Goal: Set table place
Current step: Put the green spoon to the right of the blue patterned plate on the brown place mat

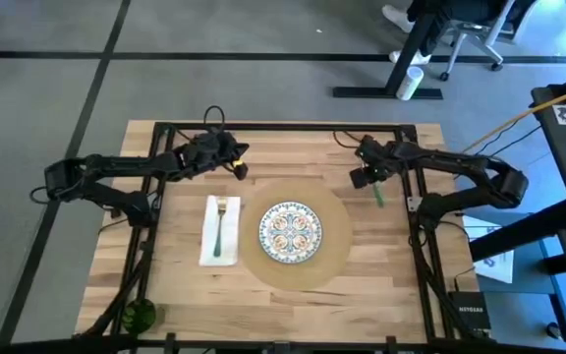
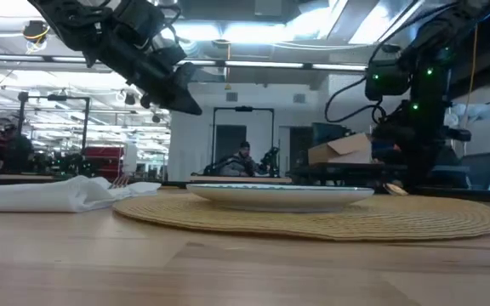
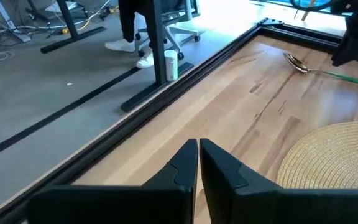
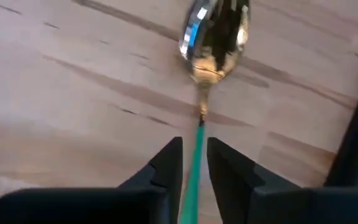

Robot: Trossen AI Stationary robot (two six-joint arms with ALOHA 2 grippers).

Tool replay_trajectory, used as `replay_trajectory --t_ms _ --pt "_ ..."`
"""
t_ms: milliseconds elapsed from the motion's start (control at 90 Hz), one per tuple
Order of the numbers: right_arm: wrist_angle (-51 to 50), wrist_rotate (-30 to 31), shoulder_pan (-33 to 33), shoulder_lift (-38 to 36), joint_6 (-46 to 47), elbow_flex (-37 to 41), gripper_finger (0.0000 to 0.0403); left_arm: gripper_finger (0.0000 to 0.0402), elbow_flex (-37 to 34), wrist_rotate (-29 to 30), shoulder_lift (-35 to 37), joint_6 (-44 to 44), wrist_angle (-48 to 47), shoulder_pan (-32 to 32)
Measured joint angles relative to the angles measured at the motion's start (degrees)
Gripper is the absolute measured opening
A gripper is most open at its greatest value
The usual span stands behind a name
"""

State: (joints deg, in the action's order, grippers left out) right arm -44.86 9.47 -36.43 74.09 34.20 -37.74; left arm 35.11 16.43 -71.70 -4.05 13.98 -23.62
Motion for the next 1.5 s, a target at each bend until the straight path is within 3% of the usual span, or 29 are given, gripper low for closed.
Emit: replay_trajectory --t_ms 544,1500 --pt "5.03 1.63 -0.83 8.7 -1.73 -0.22 0.0051 0.0001 0.0 0.0 0.0 -0.01 -0.07 0.0" --pt "3.36 1.41 -0.74 9.0 -1.67 -1.92 0.0052 0.0001 0.0 0.0 0.0 -0.02 -0.09 0.0"
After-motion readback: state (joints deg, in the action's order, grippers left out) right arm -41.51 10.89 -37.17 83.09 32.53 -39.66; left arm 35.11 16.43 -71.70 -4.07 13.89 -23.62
